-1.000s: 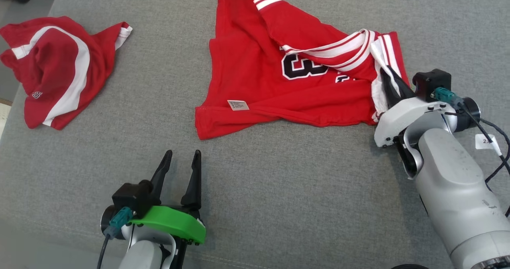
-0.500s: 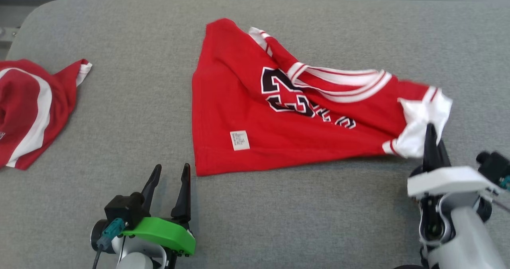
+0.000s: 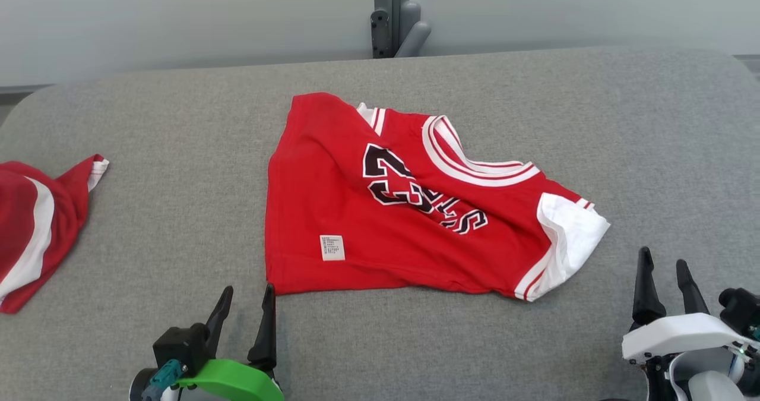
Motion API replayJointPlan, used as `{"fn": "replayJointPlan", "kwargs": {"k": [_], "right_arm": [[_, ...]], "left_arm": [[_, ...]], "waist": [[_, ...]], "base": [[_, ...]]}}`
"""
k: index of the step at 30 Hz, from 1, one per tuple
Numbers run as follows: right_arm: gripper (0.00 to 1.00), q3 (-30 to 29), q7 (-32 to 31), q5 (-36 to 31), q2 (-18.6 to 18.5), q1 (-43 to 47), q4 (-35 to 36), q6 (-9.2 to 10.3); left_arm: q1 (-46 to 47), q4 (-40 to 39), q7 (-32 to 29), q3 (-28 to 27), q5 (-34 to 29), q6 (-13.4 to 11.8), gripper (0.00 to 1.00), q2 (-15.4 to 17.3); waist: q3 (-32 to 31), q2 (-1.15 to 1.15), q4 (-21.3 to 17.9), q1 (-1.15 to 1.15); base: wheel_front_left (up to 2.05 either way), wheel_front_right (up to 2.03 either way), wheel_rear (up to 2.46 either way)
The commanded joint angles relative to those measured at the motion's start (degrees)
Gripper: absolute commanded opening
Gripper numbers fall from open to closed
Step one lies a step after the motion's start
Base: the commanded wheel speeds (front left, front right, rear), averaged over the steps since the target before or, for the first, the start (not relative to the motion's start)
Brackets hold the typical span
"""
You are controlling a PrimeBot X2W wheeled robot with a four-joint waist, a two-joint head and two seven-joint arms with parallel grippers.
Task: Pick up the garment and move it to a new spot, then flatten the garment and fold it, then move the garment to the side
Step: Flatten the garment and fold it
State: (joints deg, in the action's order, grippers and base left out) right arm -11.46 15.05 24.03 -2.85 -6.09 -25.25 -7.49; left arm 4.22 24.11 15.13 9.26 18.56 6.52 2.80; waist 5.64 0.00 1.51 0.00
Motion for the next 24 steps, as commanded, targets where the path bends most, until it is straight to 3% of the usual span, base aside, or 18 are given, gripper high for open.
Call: {"fn": "replayJointPlan", "kwargs": {"k": [1,7,13,24], "right_arm": [[1.0,0.7,0.2,-1.3,-0.1,0.3,1.3,0.0],[1.0,5.0,0.2,-6.7,-0.2,-0.4,7.1,0.0],[1.0,8.2,0.2,-10.2,-0.2,-2.1,7.7,0.0],[1.0,11.1,0.2,-17.8,-0.2,-12.2,-6.9,0.01]], "left_arm": [[-0.8,-0.1,0.0,-0.3,0.2,0.1,1.0,0.2],[-1.7,-0.1,0.0,0.1,0.4,-0.4,1.0,0.2],[-0.8,0.1,0.0,1.3,0.8,-0.7,1.0,0.2],[1.7,0.9,0.0,3.4,1.6,-0.9,1.0,0.2]], "waist": [[-2.0,0.0,-1.3,0.0],[-2.9,0.0,-1.3,0.0],[-2.2,0.0,-1.3,0.0],[2.4,0.0,1.5,0.0]], "base": [[0.0,0.0,0.0],[0.0,0.0,0.0],[0.0,0.0,0.0],[0.0,0.0,0.0]]}}
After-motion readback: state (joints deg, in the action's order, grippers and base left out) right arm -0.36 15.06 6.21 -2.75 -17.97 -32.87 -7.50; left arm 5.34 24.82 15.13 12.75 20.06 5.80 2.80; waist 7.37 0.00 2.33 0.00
